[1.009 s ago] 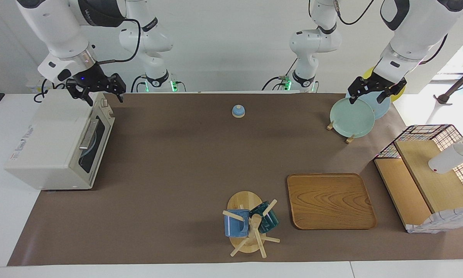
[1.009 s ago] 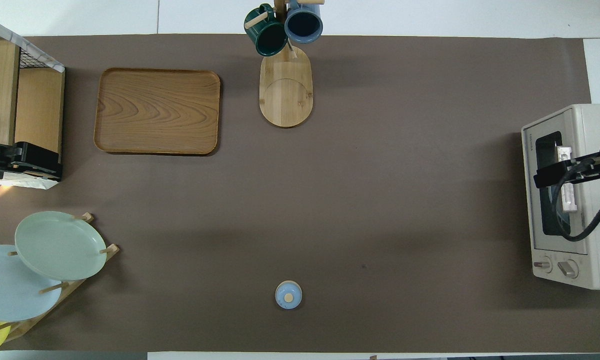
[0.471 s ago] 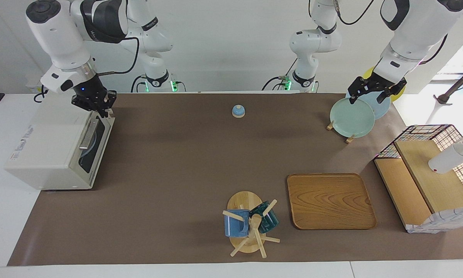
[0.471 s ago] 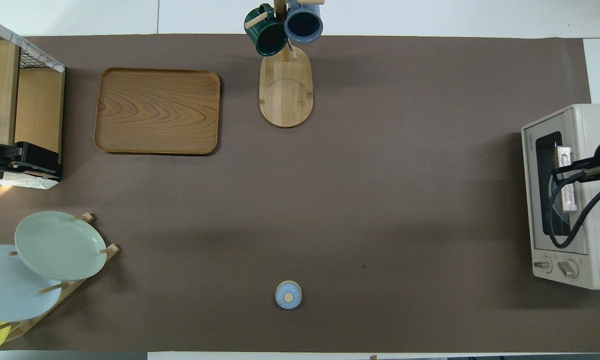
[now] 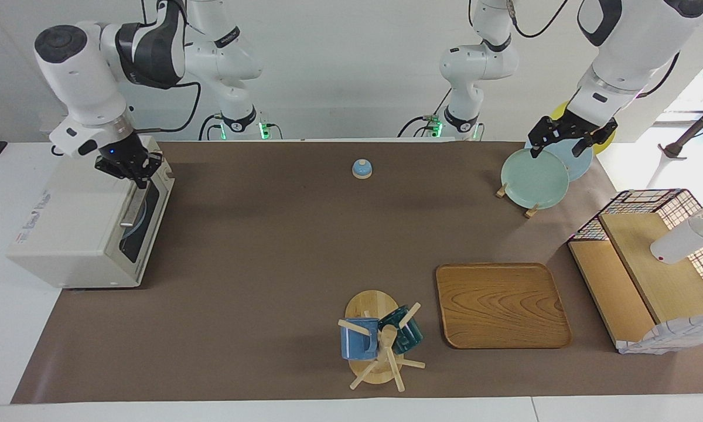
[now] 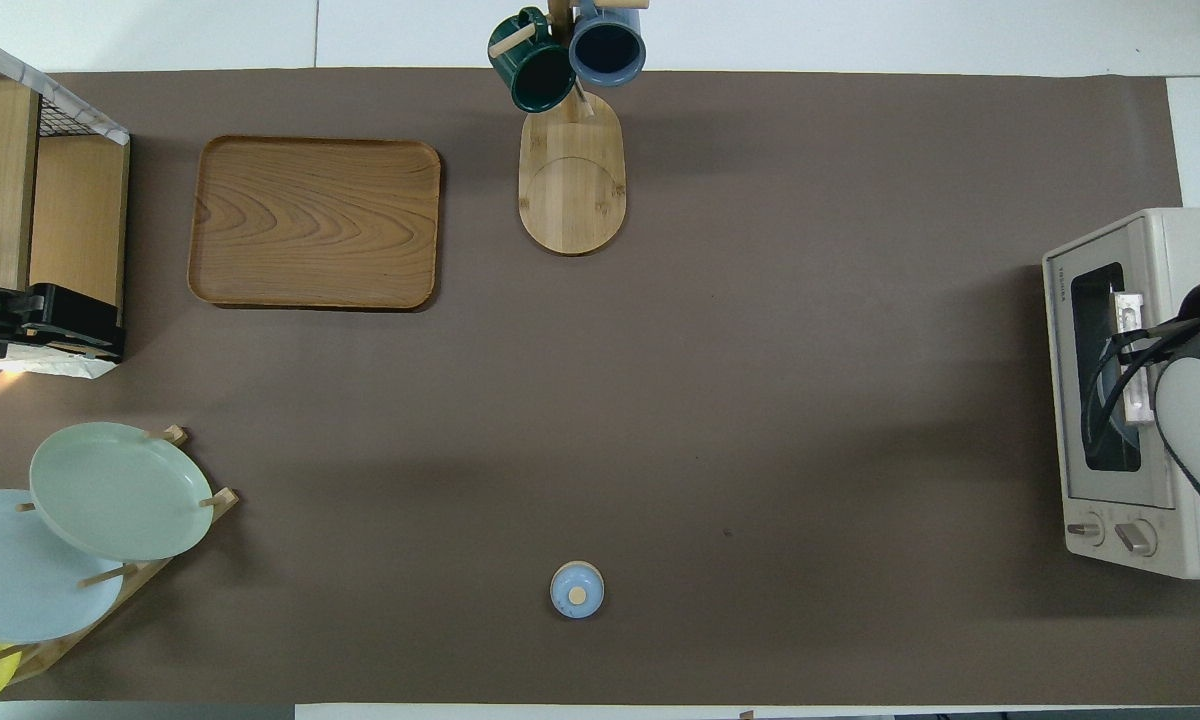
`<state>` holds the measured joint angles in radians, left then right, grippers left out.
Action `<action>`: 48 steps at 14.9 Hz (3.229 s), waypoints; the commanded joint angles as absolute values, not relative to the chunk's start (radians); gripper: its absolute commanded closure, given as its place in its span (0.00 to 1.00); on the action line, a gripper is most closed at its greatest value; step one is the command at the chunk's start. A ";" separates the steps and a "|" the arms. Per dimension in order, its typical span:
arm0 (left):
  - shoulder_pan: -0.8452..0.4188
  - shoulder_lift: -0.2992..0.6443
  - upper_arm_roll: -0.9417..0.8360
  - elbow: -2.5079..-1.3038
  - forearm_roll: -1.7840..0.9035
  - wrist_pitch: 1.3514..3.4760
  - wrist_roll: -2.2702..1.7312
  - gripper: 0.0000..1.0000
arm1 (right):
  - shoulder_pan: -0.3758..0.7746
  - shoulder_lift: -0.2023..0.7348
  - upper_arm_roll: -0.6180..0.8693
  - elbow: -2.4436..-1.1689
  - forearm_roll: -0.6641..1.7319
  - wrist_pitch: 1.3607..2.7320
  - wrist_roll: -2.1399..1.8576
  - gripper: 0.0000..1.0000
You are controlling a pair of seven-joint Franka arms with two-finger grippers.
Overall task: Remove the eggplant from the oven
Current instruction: 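Reach the right gripper into the open toaster oven toward the eggplant, then close the right gripper on the eggplant inside the oven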
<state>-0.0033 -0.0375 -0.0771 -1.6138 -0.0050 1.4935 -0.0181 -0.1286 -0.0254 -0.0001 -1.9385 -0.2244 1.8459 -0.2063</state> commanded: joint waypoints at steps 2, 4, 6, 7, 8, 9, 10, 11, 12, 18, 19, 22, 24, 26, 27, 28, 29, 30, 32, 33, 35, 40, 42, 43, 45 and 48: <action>0.009 -0.034 -0.086 -1.608 0.015 1.485 -0.014 0.00 | -0.138 -0.028 0.011 -1.953 -0.264 1.879 -0.189 1.00; 0.009 -0.034 -0.086 -1.608 0.015 1.485 -0.014 0.00 | -0.141 -0.031 0.011 -1.976 -0.264 1.900 -0.189 1.00; 0.009 -0.034 -0.086 -1.608 0.015 1.485 -0.014 0.00 | -0.141 -0.035 0.009 -2.014 -0.265 1.940 -0.189 1.00; 0.009 -0.034 -0.086 -1.608 0.015 1.485 -0.014 0.00 | -0.144 -0.037 0.009 -2.031 -0.265 1.966 -0.189 1.00; 0.009 -0.034 -0.086 -1.608 0.015 1.485 -0.014 0.00 | -0.146 -0.035 0.009 -2.037 -0.265 1.985 -0.189 1.00; 0.009 -0.034 -0.086 -1.608 0.015 1.485 -0.014 0.00 | -0.146 -0.034 0.011 -2.037 -0.265 1.990 -0.189 1.00; 0.009 -0.034 -0.086 -1.608 0.015 1.485 -0.014 0.00 | -0.140 -0.034 0.011 -2.039 -0.265 1.991 -0.187 1.00; 0.009 -0.034 -0.086 -1.608 0.015 1.485 -0.014 0.00 | -0.134 -0.032 0.012 -2.039 -0.259 1.993 -0.181 1.00; 0.009 -0.034 -0.086 -1.608 0.015 1.485 -0.014 0.00 | -0.130 -0.029 0.015 -2.040 -0.253 1.993 -0.152 1.00; 0.009 -0.034 -0.086 -1.608 0.015 1.485 -0.014 0.00 | -0.081 -0.005 0.015 -2.088 -0.198 2.083 -0.100 1.00; 0.009 -0.034 -0.086 -1.608 0.015 1.485 -0.014 0.00 | -0.081 0.008 0.015 -2.094 -0.168 2.110 -0.100 1.00; 0.009 -0.034 -0.086 -1.608 0.015 1.483 -0.014 0.00 | -0.071 0.046 0.015 -2.131 -0.127 2.206 -0.080 1.00; 0.009 -0.034 -0.086 -1.608 0.015 1.485 -0.014 0.00 | -0.031 0.061 0.015 -2.164 -0.112 2.267 -0.025 1.00; 0.009 -0.035 -0.086 -1.608 0.015 1.474 -0.012 0.00 | -0.028 0.064 0.015 -2.206 -0.110 2.325 -0.008 1.00; 0.008 -0.035 -0.086 -1.608 0.015 1.479 -0.014 0.00 | -0.028 0.080 0.015 -2.210 -0.110 2.345 -0.008 1.00; 0.009 -0.035 -0.086 -1.608 0.015 1.485 -0.018 0.00 | -0.029 0.095 0.015 -2.212 -0.110 2.356 -0.008 1.00; -0.001 -0.035 -0.086 -1.608 0.015 1.479 -0.014 0.00 | -0.029 0.097 0.015 -2.214 -0.109 2.356 -0.006 1.00; -0.002 -0.037 -0.087 -1.612 0.015 1.468 -0.012 0.00 | -0.028 0.097 0.015 -2.214 -0.107 2.356 -0.005 1.00; 0.002 -0.040 -0.087 -1.618 0.015 1.477 -0.014 0.00 | -0.028 0.097 0.017 -2.223 -0.104 2.355 0.011 1.00; 0.003 -0.041 -0.087 -1.620 0.015 1.473 -0.014 0.00 | -0.028 0.097 0.017 -2.233 -0.092 2.358 0.014 1.00; 0.008 -0.041 -0.087 -1.621 0.015 1.474 -0.014 0.00 | -0.017 0.094 0.017 -2.244 -0.051 2.361 0.017 1.00; 0.009 -0.043 -0.086 -1.614 0.017 1.479 -0.014 0.00 | 0.061 0.107 0.015 -2.209 -0.009 2.333 0.097 1.00; 0.009 -0.043 -0.086 -1.612 0.018 1.480 -0.015 0.00 | 0.058 0.104 0.012 -2.151 -0.020 2.249 0.092 1.00; 0.011 -0.043 -0.086 -1.611 0.018 1.480 -0.015 0.00 | 0.051 0.095 0.006 -2.128 -0.028 2.206 0.087 0.90; 0.009 -0.043 -0.084 -1.614 0.024 1.491 -0.011 0.00 | 0.015 0.057 0.003 -2.099 -0.066 2.128 0.068 0.59; 0.009 -0.043 -0.086 -1.617 0.025 1.526 -0.008 0.00 | -0.047 0.032 0.006 -2.111 -0.127 2.091 0.057 0.49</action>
